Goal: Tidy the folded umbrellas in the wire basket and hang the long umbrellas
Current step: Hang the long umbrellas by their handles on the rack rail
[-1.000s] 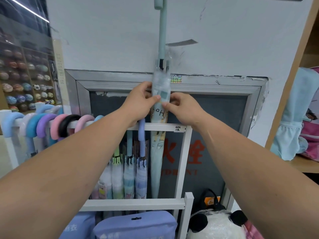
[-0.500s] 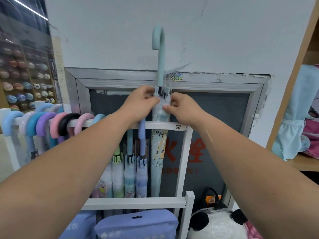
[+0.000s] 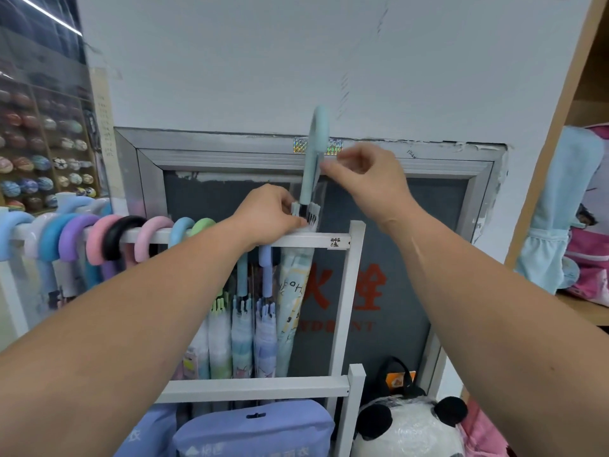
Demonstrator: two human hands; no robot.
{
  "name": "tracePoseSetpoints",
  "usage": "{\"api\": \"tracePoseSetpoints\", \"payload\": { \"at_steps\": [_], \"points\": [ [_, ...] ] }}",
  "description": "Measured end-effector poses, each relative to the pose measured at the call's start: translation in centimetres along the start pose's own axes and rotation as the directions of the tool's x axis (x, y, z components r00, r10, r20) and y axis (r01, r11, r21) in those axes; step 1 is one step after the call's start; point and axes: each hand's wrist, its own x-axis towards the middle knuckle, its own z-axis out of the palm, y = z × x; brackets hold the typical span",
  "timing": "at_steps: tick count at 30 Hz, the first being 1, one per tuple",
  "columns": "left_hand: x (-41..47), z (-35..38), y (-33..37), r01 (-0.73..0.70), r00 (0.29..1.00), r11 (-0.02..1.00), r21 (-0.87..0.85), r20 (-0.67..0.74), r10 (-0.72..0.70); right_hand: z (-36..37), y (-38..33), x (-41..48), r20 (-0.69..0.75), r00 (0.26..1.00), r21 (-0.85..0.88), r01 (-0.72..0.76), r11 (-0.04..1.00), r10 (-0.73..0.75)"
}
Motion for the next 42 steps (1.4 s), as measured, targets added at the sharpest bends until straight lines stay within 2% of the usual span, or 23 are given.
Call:
{"api": "tracePoseSetpoints", "payload": {
  "at_steps": [1, 3, 6, 9, 17, 21, 24, 26, 29, 32, 35, 42],
  "points": [
    [-0.1, 0.0, 0.1, 0.003, 1.0, 1.0, 0.017, 0.0, -0.003, -0.1, -0.6, 0.1, 0.009, 0.999, 0.033, 0.043, 0.999, -0.043],
    [0.0, -0.1, 0.1, 0.016, 1.0, 1.0, 0.022, -0.006, -0.016, 0.0, -1.7, 0.3, 0.115, 0.989, 0.041, 0.088, 0.995, -0.092],
    [-0.1, -0.2, 0.2, 0.03, 1.0, 0.999, 0.032, -0.006, -0.03, 0.1, -2.7, 0.5, 0.22, 0.974, 0.117, 0.026, 0.993, -0.051],
    [-0.3, -0.3, 0.3, 0.033, 0.999, 0.996, 0.081, 0.016, -0.034, 0.3, -3.3, 0.9, 0.209, 0.977, 0.197, -0.078, 0.977, 0.036],
    [-0.5, -0.4, 0.7, 0.041, 0.998, 0.993, 0.112, 0.038, -0.045, 0.7, -4.0, 2.1, 0.338, 0.94, 0.197, -0.122, 0.973, 0.05],
    [-0.7, -0.6, 0.8, 0.044, 0.997, 0.994, 0.1, 0.059, -0.05, 1.2, -4.0, 2.6, 0.325, 0.943, 0.225, -0.143, 0.964, 0.064],
    [-0.8, -0.9, 0.8, 0.067, 0.993, 0.997, 0.041, 0.095, -0.071, 1.5, -3.4, 2.8, 0.297, 0.954, 0.274, -0.126, 0.954, 0.04],
    [-1.1, -1.5, 1.1, 0.065, 0.998, 0.997, -0.033, 0.027, -0.064, 1.6, -3.1, 2.7, 0.291, 0.956, 0.304, -0.124, 0.945, 0.032],
    [-1.7, -3.0, 2.2, 0.022, 0.983, 0.941, -0.338, -0.167, -0.082, 1.8, -2.3, 2.4, 0.294, 0.955, 0.292, -0.122, 0.949, 0.032],
    [-2.0, -4.1, 3.3, -0.046, 0.984, 0.85, -0.524, -0.169, -0.051, 2.2, -1.5, 1.6, 0.312, 0.949, 0.237, -0.111, 0.965, 0.033],
    [-2.1, -3.9, 3.2, -0.078, 0.994, 0.856, -0.511, -0.102, 0.03, 2.8, -0.4, 0.3, 0.362, 0.932, 0.173, -0.091, 0.981, 0.023],
    [-3.1, -3.2, 1.5, -0.053, 0.998, 0.875, -0.48, 0.0, 0.06, 3.3, 0.7, -1.4, 0.49, 0.872, 0.042, -0.025, 0.999, 0.001]
  ]
}}
